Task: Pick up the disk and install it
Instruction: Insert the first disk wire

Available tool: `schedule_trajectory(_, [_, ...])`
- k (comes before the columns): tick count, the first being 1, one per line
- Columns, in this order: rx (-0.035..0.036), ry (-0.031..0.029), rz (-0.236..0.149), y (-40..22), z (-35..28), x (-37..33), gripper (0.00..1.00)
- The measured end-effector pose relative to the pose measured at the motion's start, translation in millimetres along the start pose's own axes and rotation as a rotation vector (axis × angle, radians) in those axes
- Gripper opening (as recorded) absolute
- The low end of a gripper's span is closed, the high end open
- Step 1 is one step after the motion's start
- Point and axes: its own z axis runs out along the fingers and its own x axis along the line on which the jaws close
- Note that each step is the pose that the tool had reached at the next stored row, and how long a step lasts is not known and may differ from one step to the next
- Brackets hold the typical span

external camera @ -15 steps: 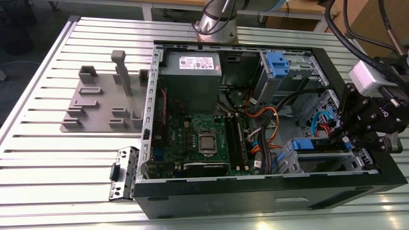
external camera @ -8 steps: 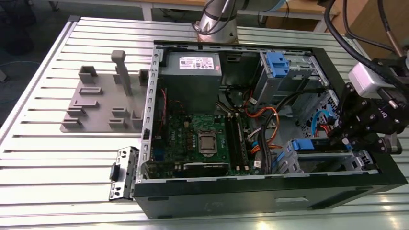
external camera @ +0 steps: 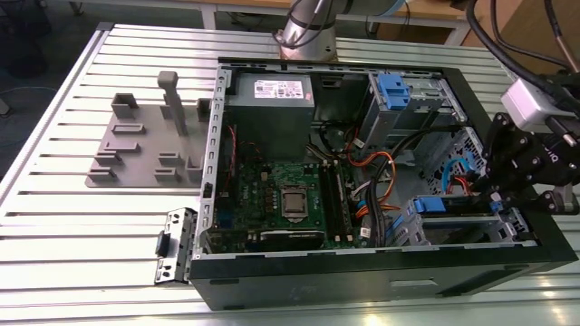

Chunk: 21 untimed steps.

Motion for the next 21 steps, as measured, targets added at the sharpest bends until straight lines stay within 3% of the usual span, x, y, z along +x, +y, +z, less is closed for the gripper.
schedule_trajectory(4, [-0.0002, -0.0001, 0.000, -0.3, -8.0, -0.3, 0.24])
schedule_trajectory(9, [-0.0051, -0.0024, 0.000, -1.8, -8.6, -1.6, 0.22])
schedule_trajectory(12, [-0.0205, -0.0033, 0.001, -6.6, -7.2, -1.7, 0.10])
schedule_trajectory(15, [-0.0379, -0.0039, 0.001, -16.0, -6.3, -1.6, 0.10])
schedule_trajectory(18, [-0.0401, -0.0042, 0.001, -20.6, -8.2, -1.8, 0.10])
schedule_trajectory(21, [-0.0402, -0.0045, 0.002, -20.1, -17.5, -2.1, 0.10])
